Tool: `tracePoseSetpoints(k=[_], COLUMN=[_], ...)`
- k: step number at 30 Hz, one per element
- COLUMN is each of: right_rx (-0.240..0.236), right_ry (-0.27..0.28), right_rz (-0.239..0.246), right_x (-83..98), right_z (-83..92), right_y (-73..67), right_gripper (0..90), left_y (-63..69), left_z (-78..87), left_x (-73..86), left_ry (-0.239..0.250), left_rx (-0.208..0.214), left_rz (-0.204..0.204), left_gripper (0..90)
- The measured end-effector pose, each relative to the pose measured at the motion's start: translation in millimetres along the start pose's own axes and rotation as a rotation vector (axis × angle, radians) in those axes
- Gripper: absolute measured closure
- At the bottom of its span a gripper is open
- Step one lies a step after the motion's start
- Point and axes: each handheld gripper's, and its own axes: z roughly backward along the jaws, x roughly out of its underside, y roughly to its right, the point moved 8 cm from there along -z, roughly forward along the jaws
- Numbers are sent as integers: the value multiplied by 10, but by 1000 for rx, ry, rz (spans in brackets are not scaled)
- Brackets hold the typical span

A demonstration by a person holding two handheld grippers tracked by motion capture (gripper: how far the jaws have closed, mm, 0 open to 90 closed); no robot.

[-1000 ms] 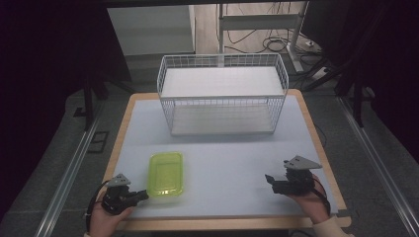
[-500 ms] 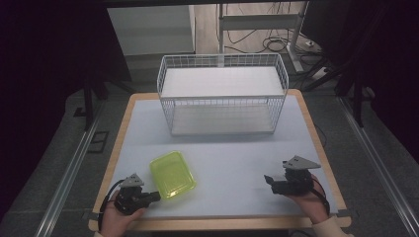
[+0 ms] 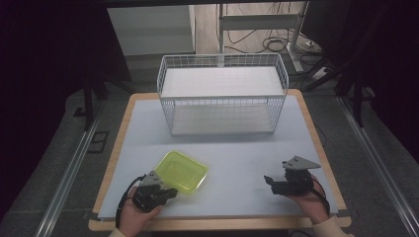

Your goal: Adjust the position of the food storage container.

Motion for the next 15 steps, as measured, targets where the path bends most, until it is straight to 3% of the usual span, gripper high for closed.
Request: tracePoseSetpoints(k=[15], right_rx=[0], right_ry=[-13], right_rz=[-1], right_x=[21], right_z=[-12], right_y=[6], right_gripper=[157], left_y=[210], left_z=[-326], left_x=[-202], left_ry=[-16], left_rx=[0], left_rz=[-46], left_gripper=[899])
